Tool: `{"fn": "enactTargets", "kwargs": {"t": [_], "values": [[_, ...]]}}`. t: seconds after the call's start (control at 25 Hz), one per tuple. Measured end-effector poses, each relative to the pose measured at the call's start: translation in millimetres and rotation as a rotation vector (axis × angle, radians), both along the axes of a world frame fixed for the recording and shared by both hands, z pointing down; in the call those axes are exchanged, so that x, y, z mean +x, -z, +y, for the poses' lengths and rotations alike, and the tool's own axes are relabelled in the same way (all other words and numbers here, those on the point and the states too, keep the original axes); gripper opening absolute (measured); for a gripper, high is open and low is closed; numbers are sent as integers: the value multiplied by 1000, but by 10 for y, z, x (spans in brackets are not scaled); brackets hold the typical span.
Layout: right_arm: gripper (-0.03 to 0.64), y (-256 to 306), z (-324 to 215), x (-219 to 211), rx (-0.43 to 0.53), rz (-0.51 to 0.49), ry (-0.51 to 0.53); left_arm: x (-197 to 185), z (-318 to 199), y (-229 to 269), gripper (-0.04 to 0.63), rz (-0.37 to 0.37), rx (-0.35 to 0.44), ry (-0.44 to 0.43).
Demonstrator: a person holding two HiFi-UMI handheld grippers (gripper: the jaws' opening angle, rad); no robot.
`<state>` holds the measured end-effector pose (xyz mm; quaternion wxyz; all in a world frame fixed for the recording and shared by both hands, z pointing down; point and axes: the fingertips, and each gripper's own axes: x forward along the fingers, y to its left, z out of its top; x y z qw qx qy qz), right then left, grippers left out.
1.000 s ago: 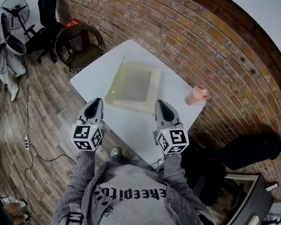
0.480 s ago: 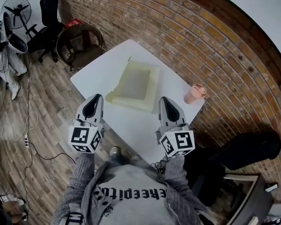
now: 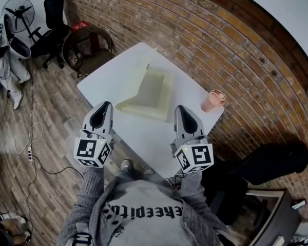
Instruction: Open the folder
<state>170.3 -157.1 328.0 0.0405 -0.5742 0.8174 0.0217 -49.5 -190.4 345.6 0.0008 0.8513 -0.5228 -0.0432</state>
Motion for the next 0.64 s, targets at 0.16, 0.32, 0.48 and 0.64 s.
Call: {"fn": "enactTargets", "kwargs": {"t": [0.16, 0.32, 0.48, 0.64], "values": [[3, 19, 16, -9, 1, -1, -1, -3, 3, 4, 23, 6, -6, 1], [3, 18, 9, 9, 3, -8, -4, 29, -10, -12, 23, 10, -12, -6], [3, 21, -6, 24, 1, -9, -4, 52, -28, -21, 23, 5, -15, -8], [3, 21, -17, 13, -1, -9, -4, 43, -43, -24, 23, 4, -18, -7]]}}
